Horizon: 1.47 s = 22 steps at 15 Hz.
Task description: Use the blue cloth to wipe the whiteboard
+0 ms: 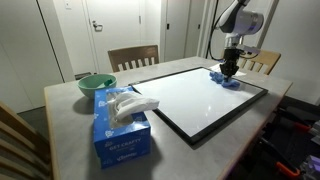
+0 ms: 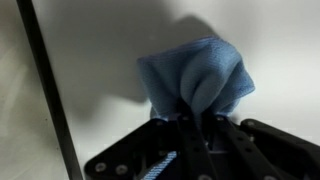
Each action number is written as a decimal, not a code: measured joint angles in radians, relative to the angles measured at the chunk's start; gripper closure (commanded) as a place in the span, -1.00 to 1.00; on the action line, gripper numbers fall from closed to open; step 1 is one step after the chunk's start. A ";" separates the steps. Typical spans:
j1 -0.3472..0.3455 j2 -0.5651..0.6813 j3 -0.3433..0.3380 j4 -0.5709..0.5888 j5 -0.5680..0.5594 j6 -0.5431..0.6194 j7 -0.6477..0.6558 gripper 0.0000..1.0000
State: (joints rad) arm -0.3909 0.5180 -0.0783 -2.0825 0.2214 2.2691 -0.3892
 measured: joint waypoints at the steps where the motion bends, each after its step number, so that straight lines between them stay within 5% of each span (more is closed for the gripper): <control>1: 0.000 -0.004 -0.002 -0.008 0.000 0.000 0.002 0.94; 22: 0.056 -0.106 -0.095 -0.220 -0.073 -0.056 0.193 0.94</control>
State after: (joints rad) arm -0.3345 0.4115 -0.1733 -2.3027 0.1488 2.2128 -0.1964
